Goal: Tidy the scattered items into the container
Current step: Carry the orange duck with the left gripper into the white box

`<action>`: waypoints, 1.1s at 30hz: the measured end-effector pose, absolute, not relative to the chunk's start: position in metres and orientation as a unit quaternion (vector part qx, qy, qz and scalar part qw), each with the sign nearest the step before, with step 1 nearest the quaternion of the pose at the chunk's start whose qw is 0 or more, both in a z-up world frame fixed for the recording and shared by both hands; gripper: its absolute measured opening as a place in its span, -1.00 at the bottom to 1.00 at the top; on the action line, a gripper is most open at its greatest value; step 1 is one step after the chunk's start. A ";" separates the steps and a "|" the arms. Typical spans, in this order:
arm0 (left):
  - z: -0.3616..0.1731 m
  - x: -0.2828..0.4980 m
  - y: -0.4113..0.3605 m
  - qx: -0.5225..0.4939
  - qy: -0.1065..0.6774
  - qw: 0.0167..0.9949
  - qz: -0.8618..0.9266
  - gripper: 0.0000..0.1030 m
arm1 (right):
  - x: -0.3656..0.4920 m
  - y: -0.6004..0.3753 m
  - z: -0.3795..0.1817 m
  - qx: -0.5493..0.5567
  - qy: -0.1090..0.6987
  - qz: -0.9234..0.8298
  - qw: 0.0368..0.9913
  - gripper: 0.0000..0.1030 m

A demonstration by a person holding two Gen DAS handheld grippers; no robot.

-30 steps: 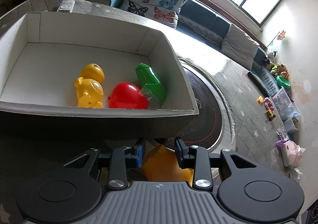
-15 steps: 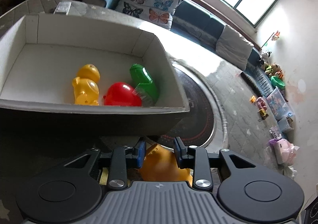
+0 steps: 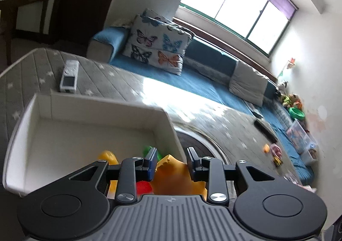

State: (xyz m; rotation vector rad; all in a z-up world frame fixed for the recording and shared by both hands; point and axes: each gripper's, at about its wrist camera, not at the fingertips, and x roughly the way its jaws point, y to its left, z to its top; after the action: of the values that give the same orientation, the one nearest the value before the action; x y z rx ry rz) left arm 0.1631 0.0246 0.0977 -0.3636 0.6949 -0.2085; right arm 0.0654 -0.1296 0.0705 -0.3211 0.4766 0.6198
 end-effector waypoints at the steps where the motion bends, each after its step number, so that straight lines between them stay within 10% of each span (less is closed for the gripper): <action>1: 0.098 0.169 0.028 -0.177 0.337 0.919 -0.099 -0.37 | 0.072 -0.125 0.071 -0.157 0.232 0.302 0.911 -0.13; 33: 0.018 0.275 0.069 -0.197 0.419 0.885 -0.055 -0.39 | 0.172 -0.065 0.019 -0.168 0.323 0.301 0.881 -0.11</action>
State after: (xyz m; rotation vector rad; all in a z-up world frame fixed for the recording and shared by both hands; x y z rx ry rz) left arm 0.2747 0.0689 0.0177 -0.4095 0.8718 -0.1148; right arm 0.1724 -0.0655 0.0192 -0.3509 0.6720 0.6267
